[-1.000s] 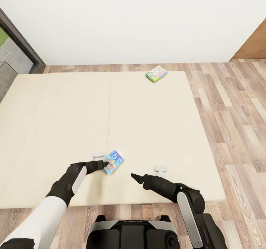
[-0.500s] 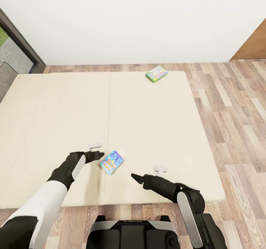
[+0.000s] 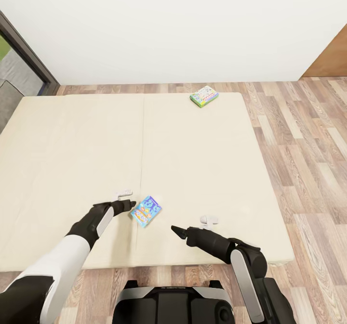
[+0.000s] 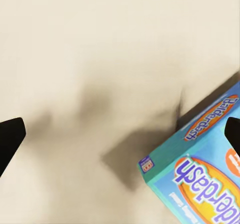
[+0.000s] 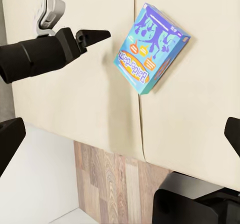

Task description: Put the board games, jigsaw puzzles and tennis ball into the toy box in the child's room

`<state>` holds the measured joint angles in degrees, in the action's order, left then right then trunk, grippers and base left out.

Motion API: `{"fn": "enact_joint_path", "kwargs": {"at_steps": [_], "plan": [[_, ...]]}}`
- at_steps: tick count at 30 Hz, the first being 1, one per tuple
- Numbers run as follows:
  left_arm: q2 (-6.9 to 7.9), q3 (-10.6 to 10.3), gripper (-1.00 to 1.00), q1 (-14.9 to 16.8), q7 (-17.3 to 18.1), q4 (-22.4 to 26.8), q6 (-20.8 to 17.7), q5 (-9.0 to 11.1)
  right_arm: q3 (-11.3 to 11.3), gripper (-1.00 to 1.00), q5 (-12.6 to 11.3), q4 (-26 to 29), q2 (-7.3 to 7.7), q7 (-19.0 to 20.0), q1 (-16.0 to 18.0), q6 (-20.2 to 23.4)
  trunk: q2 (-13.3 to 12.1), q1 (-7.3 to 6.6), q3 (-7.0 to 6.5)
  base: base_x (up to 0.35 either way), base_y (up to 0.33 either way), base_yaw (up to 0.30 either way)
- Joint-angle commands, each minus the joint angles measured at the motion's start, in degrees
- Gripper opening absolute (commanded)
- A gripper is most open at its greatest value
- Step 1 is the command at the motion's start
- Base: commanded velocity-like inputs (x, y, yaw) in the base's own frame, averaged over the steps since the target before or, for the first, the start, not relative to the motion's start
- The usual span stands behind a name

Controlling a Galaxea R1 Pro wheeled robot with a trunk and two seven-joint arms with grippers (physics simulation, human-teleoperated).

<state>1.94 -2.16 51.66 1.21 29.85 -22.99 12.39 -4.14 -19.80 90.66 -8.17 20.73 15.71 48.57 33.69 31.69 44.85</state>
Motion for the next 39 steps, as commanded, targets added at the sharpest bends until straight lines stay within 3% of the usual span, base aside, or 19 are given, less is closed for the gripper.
{"fn": "enact_joint_path", "kwargs": {"at_steps": [1, 7, 18, 32, 39], "plan": [[0.05, -0.25, 1.0, 0.01, -0.06, -0.16, 0.08, 0.47, 0.05, 1.0, 0.24, 0.01, -0.05, 0.23, 0.04, 0.26, 0.06, 0.02, 0.05, 0.0, 0.0, 0.0], [-0.23, -0.58, 1.0, 0.02, -0.07, -0.49, 0.68, 0.4, 0.05, 1.0, 0.41, -0.04, -0.08, 0.2, 0.06, 0.29, 0.06, 0.02, 0.12, 0.0, 0.0, 0.0], [-2.4, -0.99, 1.0, 0.02, 0.46, -0.57, 0.69, 0.43, 0.1, 1.0, 0.46, -0.05, -0.02, 0.25, 0.08, 0.22, 0.06, 0.02, 0.68, 0.0, 0.0, 0.0], [-2.7, -1.0, 1.0, 0.02, 1.12, -0.58, 0.41, 0.6, 0.1, 1.0, 0.41, -0.05, 0.0, 0.28, 0.11, 0.21, 0.06, 0.02, 1.11, 0.0, 0.0, 0.0], [-2.7, -0.98, 1.0, 0.02, 3.59, -0.65, 0.33, 0.61, 0.1, 1.0, 0.38, -0.05, 0.0, 0.28, 0.06, 0.21, 0.06, 0.02, 1.12, 0.0, 0.0, 0.0]]}}
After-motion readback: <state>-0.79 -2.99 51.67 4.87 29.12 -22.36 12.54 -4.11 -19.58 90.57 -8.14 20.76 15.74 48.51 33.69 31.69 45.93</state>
